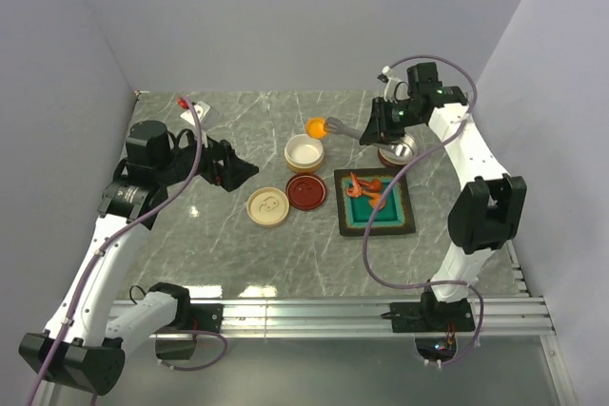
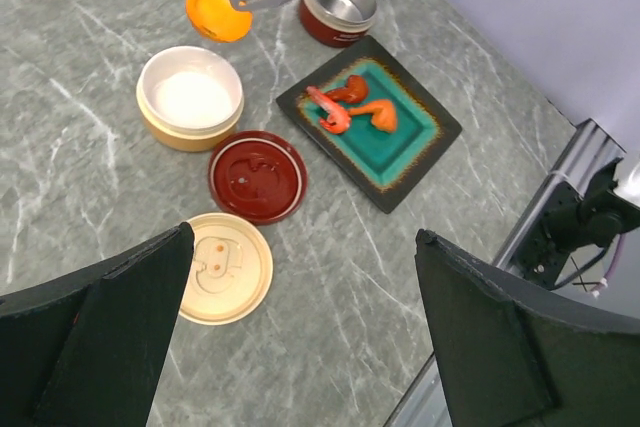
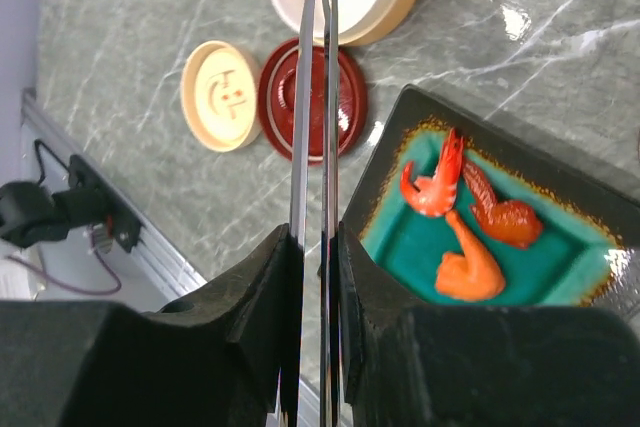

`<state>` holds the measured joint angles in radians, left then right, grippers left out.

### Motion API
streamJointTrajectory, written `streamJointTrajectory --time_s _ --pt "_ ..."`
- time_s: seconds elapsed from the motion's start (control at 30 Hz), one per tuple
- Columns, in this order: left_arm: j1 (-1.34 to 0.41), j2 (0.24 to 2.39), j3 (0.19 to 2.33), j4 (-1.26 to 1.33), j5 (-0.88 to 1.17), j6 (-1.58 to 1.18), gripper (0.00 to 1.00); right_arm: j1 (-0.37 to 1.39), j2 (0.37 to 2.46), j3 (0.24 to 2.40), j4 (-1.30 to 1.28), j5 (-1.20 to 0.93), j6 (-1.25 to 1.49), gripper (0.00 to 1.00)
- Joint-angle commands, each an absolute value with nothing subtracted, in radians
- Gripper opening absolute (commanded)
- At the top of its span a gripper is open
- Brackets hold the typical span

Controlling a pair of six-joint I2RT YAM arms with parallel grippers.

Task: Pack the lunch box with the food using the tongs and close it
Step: Place the food into the lunch box

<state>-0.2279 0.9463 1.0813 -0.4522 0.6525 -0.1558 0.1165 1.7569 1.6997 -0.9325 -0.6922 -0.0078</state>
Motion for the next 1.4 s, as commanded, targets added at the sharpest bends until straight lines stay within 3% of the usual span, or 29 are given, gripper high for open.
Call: streamJointTrajectory --time_s 0.0,1.37 --pt "-0.222 0.95 1.112 -0.413 0.608 -0.176 0.98 0.162 1.775 1.749 -0.864 -0.615 0.037 0.0" --pt "-0.201 0.974 1.098 -0.33 0.618 -0.235 1.0 0.33 1.901 1.686 -0.827 -0.485 0.038 0.0"
